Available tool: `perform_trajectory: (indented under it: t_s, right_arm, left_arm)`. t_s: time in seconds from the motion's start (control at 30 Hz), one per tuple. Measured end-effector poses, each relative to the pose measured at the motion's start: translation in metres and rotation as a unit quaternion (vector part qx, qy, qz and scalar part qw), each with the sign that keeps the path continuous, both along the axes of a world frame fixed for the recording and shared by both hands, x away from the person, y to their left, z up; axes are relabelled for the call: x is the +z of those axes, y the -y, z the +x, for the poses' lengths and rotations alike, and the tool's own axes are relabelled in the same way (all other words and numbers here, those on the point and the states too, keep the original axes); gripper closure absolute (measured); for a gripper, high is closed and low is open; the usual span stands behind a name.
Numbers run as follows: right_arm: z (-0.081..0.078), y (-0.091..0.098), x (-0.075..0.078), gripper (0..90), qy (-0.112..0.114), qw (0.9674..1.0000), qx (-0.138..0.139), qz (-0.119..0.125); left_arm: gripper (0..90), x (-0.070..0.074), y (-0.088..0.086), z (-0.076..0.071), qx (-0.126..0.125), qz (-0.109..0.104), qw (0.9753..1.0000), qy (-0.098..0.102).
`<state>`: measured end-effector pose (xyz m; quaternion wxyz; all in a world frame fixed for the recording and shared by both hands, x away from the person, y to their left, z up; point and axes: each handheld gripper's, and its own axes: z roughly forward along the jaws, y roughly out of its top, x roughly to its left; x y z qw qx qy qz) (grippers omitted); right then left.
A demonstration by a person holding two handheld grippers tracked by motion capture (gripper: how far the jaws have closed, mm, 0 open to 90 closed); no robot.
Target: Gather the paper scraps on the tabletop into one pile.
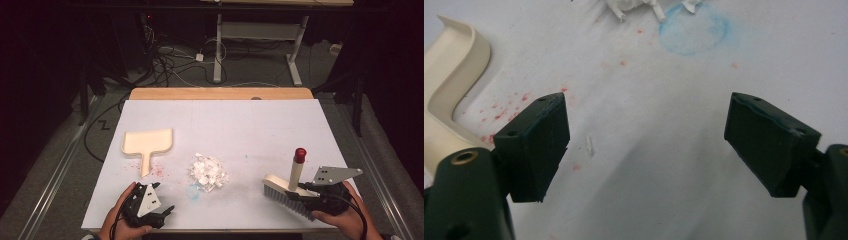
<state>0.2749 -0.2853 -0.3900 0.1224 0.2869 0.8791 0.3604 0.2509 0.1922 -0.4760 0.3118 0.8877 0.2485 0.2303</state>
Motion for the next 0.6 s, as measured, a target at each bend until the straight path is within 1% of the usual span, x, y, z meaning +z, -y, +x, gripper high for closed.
perform_trajectory:
  t_s: [0.03, 0.07, 0.1, 0.13, 0.17, 0.23, 0.27, 0.33, 0.4, 0.47, 0.53, 0.6]
  right_arm:
    - [0.002, -0.001, -0.001, 68.0, -0.002, 1.0000, -0.002, -0.010]
    - [0.005, -0.002, -0.002, 68.0, -0.005, 0.9999, 0.002, -0.013]
    - [0.009, -0.003, -0.003, 68.0, -0.012, 0.9998, 0.005, -0.011]
    - [0.014, -0.003, -0.004, 68.0, -0.024, 0.9996, 0.009, -0.011]
    - [0.018, -0.003, -0.005, 67.9, -0.033, 0.9993, 0.010, -0.014]
    - [0.027, -0.003, -0.008, 67.8, -0.031, 0.9993, 0.003, -0.020]
    - [0.032, -0.001, -0.008, 67.3, -0.034, 0.9993, 0.005, -0.018]
    - [0.042, 0.002, -0.007, 64.8, -0.015, 0.9996, 0.004, -0.023]
    - [0.052, 0.005, -0.009, 62.1, -0.011, 0.9997, 0.000, -0.023]
    - [0.061, 0.006, -0.012, 59.9, -0.012, 0.9995, -0.004, -0.028]
    - [0.070, 0.006, -0.015, 57.3, -0.015, 0.9993, 0.003, -0.034]
    - [0.079, 0.003, -0.018, 54.0, -0.013, 0.9986, 0.002, -0.051]
  left_arm:
    - [17.3, 0.000, 0.001, 0.000, -0.001, 0.003, 1.0000, -0.001]
    - [17.3, -0.001, 0.001, 0.000, -0.002, 0.004, 1.0000, -0.001]
    - [17.3, -0.001, 0.002, 0.001, -0.003, 0.004, 1.0000, -0.002]
    - [17.3, -0.001, 0.002, 0.001, -0.003, 0.005, 1.0000, -0.003]
    - [17.3, -0.001, 0.003, 0.000, -0.003, 0.006, 1.0000, -0.002]
    - [17.3, -0.002, 0.003, 0.000, -0.003, 0.006, 1.0000, -0.003]
    - [17.3, -0.002, 0.003, 0.000, -0.001, 0.007, 1.0000, -0.004]
    - [17.1, -0.003, 0.004, 0.001, 0.004, 0.015, 0.9999, -0.004]
    - [17.0, -0.004, 0.004, 0.002, 0.004, 0.018, 0.9998, -0.006]
    - [17.0, -0.004, 0.004, 0.002, 0.003, 0.019, 0.9998, -0.006]
    - [17.0, -0.004, 0.004, 0.002, 0.004, 0.018, 0.9998, -0.006]
    - [17.0, -0.004, 0.004, 0.002, 0.004, 0.020, 0.9998, -0.007]
